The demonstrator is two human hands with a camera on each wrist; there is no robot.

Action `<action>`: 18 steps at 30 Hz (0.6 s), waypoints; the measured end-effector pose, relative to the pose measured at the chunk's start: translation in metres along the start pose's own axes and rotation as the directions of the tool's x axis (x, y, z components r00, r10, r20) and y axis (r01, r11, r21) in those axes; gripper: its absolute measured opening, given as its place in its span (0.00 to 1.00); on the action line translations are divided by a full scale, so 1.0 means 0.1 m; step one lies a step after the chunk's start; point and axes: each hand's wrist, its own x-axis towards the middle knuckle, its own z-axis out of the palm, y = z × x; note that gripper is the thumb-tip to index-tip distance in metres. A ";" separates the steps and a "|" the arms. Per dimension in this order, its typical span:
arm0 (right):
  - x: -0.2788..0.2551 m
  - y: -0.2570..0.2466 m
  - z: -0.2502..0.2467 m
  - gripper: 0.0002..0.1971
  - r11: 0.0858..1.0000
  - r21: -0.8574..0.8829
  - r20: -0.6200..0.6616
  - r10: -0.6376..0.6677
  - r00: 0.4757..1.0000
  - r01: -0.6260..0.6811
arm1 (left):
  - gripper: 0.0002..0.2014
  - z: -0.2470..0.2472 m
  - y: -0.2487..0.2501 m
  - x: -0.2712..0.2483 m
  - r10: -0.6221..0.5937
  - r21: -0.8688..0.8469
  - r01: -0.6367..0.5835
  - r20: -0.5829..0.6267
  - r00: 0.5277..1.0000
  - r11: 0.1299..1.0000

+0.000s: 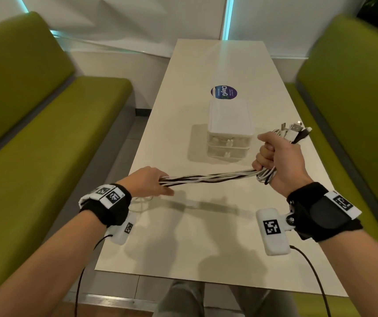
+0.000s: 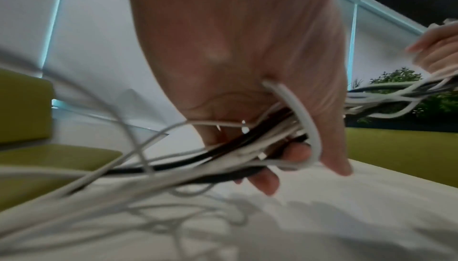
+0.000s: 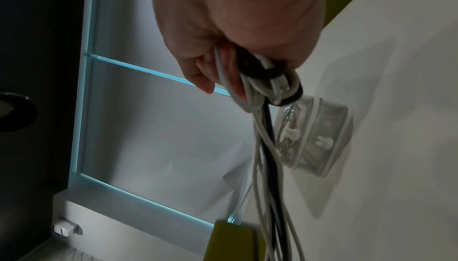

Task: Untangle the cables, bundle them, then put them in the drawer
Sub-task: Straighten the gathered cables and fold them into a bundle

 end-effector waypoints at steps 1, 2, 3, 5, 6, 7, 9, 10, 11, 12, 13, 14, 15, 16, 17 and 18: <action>0.01 0.02 -0.03 0.23 1.000 -0.011 -0.002 0.006 1.000 -0.006 | 0.13 0.00 -0.05 -0.03 -0.011 -0.015 0.011 0.031 0.999 1.000; 0.01 0.05 -0.04 0.23 1.000 -0.022 -0.002 0.015 1.000 -0.015 | 0.12 -0.03 -0.10 -0.06 -0.023 -0.034 0.025 0.061 0.998 0.999; 0.01 0.08 -0.06 0.23 0.999 -0.027 -0.003 0.027 1.000 -0.027 | 0.11 -0.08 -0.15 -0.09 -0.034 -0.049 0.039 0.098 0.995 0.998; 0.02 0.13 -0.07 0.23 0.998 -0.042 -0.003 0.051 0.999 -0.051 | 0.06 -0.25 -0.28 -0.16 -0.022 -0.117 0.043 0.172 0.985 0.992; 0.02 0.14 -0.08 0.23 0.997 -0.052 -0.003 0.059 0.998 -0.059 | 0.05 -0.34 -0.33 -0.19 -0.006 -0.155 0.038 0.197 0.980 0.987; 0.03 0.14 -0.08 0.23 0.996 -0.059 -0.005 0.063 0.998 -0.064 | 0.06 -0.40 -0.38 -0.22 -0.002 -0.193 0.043 0.208 0.978 0.980; 0.04 0.13 -0.06 0.23 0.996 -0.057 -0.003 0.066 0.998 -0.066 | 0.13 -0.45 -0.46 -0.25 -0.007 -0.279 0.057 0.176 0.984 0.959; 0.05 0.12 -0.05 0.23 0.996 -0.053 -0.001 0.065 0.998 -0.065 | 0.14 -0.44 -0.47 -0.23 -0.001 -0.306 0.044 0.140 0.990 0.951; 0.05 0.12 -0.04 0.23 0.997 -0.053 -0.002 0.064 0.998 -0.064 | 0.13 -0.41 -0.46 -0.22 0.011 -0.320 0.017 0.085 0.996 0.947; 0.05 0.12 -0.02 0.23 0.996 -0.058 -0.003 0.060 0.998 -0.060 | 0.11 -0.38 -0.44 -0.19 0.017 -0.304 -0.015 0.003 1.000 0.953; 0.06 0.12 -0.01 0.23 0.996 -0.064 -0.002 0.057 0.998 -0.057 | 0.10 -0.34 -0.40 -0.17 0.031 -0.257 -0.052 -0.085 0.996 0.965; 0.06 0.13 0.00 0.23 0.996 -0.067 -0.002 0.054 0.999 -0.054 | 0.10 -0.31 -0.36 -0.16 0.047 -0.182 -0.076 -0.160 0.986 0.980; 0.06 0.13 0.00 0.23 0.996 -0.069 -0.003 0.051 0.999 -0.051 | 0.11 -0.27 -0.30 -0.15 0.060 -0.114 -0.085 -0.209 0.976 0.990; 0.06 0.13 -0.01 0.23 0.996 -0.071 -0.004 0.047 0.999 -0.047 | 0.12 -0.25 -0.24 -0.16 0.067 -0.086 -0.089 -0.228 0.971 0.992; 0.06 0.13 -0.03 0.23 0.997 -0.070 -0.004 0.045 0.999 -0.045 | 0.14 -0.23 -0.22 -0.17 0.059 -0.126 -0.087 -0.209 0.976 0.988; 0.06 0.12 -0.05 0.23 0.997 -0.068 -0.004 0.045 0.999 -0.045 | 0.18 -0.22 -0.23 -0.20 0.037 -0.237 -0.074 -0.158 0.987 0.969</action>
